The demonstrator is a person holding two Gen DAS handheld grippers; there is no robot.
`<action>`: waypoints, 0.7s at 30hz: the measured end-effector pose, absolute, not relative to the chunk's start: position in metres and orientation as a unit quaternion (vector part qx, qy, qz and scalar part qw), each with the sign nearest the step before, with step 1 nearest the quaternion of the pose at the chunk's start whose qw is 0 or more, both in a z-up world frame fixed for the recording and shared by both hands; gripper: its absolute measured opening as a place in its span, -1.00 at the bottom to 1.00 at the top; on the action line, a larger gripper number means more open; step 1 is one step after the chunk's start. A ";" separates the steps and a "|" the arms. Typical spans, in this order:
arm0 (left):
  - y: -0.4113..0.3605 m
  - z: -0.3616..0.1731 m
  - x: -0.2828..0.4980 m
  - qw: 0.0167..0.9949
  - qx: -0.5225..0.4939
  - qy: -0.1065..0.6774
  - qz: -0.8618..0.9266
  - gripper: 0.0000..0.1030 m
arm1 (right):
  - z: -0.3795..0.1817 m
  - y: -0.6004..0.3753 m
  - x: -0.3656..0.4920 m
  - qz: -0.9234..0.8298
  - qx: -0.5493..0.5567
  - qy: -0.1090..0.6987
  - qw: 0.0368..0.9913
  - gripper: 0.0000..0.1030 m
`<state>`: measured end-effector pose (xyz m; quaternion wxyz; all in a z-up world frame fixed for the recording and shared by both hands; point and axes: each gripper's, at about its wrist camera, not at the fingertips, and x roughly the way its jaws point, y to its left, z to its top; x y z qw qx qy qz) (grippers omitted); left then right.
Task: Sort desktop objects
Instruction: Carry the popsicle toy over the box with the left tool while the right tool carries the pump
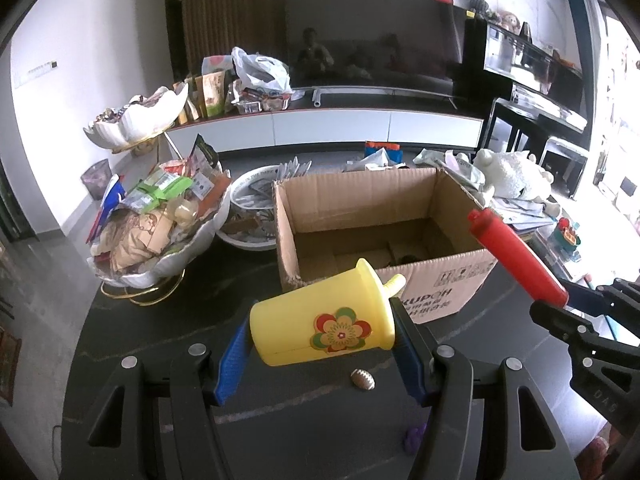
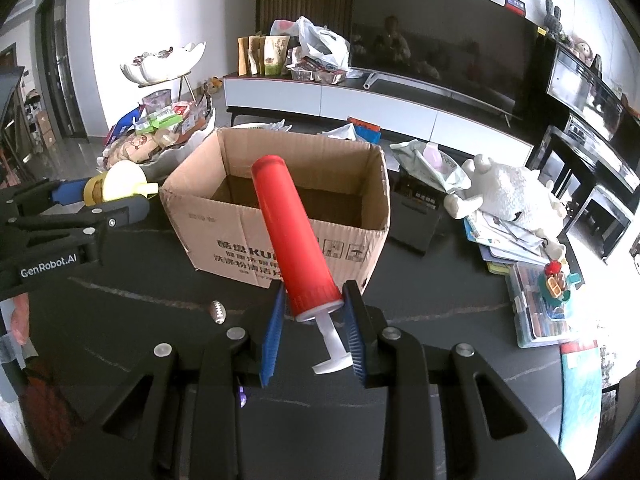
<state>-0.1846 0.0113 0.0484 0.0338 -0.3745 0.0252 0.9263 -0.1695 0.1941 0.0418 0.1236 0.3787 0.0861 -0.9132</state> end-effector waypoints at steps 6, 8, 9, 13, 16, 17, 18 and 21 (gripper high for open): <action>0.012 0.051 -0.195 0.036 -0.374 0.022 0.926 0.16 | 0.044 0.193 -0.181 -0.913 0.379 0.090 0.124 -0.49; 0.012 0.053 -0.199 0.035 -0.372 0.022 0.927 0.16 | 0.045 0.193 -0.185 -0.912 0.379 0.090 0.124 -0.49; 0.012 0.054 -0.201 0.036 -0.371 0.018 0.928 0.16 | 0.045 0.192 -0.187 -0.913 0.379 0.091 0.124 -0.49; 0.012 0.056 -0.209 0.038 -0.371 0.013 0.928 0.16 | 0.048 0.192 -0.197 -0.913 0.379 0.088 0.125 -0.49; 0.014 0.058 -0.218 0.038 -0.372 0.014 0.928 0.16 | 0.051 0.192 -0.204 -0.913 0.379 0.084 0.125 -0.49; 0.015 0.058 -0.221 0.039 -0.373 0.015 0.927 0.16 | 0.052 0.192 -0.207 -0.913 0.380 0.083 0.126 -0.49; 0.016 0.058 -0.225 0.040 -0.375 0.016 0.926 0.16 | 0.052 0.192 -0.210 -0.913 0.380 0.081 0.127 -0.49; 0.018 0.056 -0.235 0.043 -0.381 0.019 0.923 0.16 | 0.054 0.192 -0.220 -0.911 0.384 0.075 0.130 -0.49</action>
